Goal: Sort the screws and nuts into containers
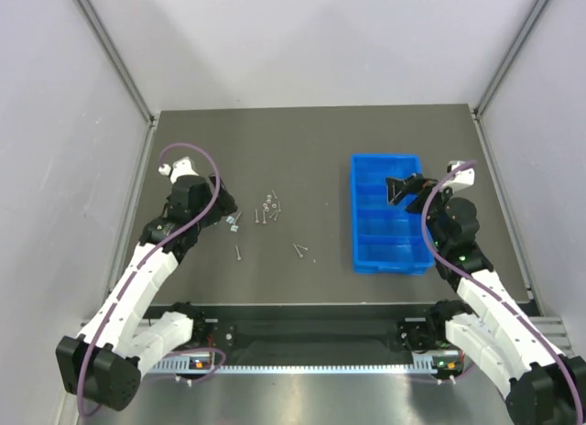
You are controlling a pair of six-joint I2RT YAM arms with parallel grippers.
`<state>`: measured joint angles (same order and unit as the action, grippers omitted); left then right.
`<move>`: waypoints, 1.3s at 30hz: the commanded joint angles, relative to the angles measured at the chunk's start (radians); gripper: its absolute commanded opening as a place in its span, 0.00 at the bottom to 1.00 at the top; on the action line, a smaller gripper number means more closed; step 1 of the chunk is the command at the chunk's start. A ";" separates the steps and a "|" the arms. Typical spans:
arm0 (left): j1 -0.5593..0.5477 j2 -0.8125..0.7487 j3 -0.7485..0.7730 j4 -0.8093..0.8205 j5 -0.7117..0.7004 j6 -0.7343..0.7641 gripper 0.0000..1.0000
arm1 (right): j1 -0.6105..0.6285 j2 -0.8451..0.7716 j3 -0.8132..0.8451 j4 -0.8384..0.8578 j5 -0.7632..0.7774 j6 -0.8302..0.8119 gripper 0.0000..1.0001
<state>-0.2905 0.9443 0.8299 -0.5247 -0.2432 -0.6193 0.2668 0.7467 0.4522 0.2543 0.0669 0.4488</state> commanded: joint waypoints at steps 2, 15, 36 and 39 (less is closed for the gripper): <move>-0.001 -0.028 -0.015 0.005 0.021 -0.025 0.88 | 0.018 -0.003 0.014 0.045 0.016 0.001 1.00; -0.100 0.103 -0.061 -0.051 -0.110 -0.100 0.66 | 0.048 0.014 0.002 0.051 0.040 -0.001 1.00; -0.205 0.361 -0.156 0.025 -0.156 -0.201 0.50 | 0.081 0.042 -0.006 0.060 0.103 -0.012 1.00; -0.216 0.384 -0.156 0.034 -0.160 -0.198 0.49 | 0.080 0.040 -0.004 0.059 0.106 -0.013 0.99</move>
<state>-0.4942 1.3113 0.6800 -0.5453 -0.3805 -0.8070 0.3321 0.7872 0.4450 0.2638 0.1562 0.4461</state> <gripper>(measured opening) 0.493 0.996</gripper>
